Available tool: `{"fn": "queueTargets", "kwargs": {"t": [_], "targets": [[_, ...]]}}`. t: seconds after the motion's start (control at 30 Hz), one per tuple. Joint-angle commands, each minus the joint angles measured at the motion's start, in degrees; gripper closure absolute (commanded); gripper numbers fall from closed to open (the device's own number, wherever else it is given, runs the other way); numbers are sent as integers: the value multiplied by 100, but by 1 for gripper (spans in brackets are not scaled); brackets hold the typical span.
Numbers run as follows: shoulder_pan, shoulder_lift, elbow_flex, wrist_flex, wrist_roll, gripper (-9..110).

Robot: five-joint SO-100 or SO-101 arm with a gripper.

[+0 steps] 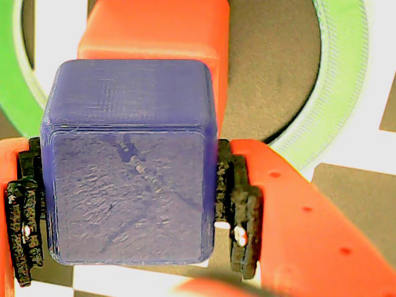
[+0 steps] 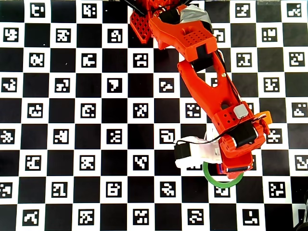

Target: Grab the red cube then put it in the green circle then put the blue cube on top and finally the orange cube on top

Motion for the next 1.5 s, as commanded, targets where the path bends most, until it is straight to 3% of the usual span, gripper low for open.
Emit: {"fn": "queueTargets", "kwargs": {"t": [0.0,1.13,1.33,1.47], "targets": [[35,255,-510,-70,9,93],[-79,114,-396,-97,167,92],[-79,158,-396,-18,264,57],[-97,193,-396,0,264,52]]}}
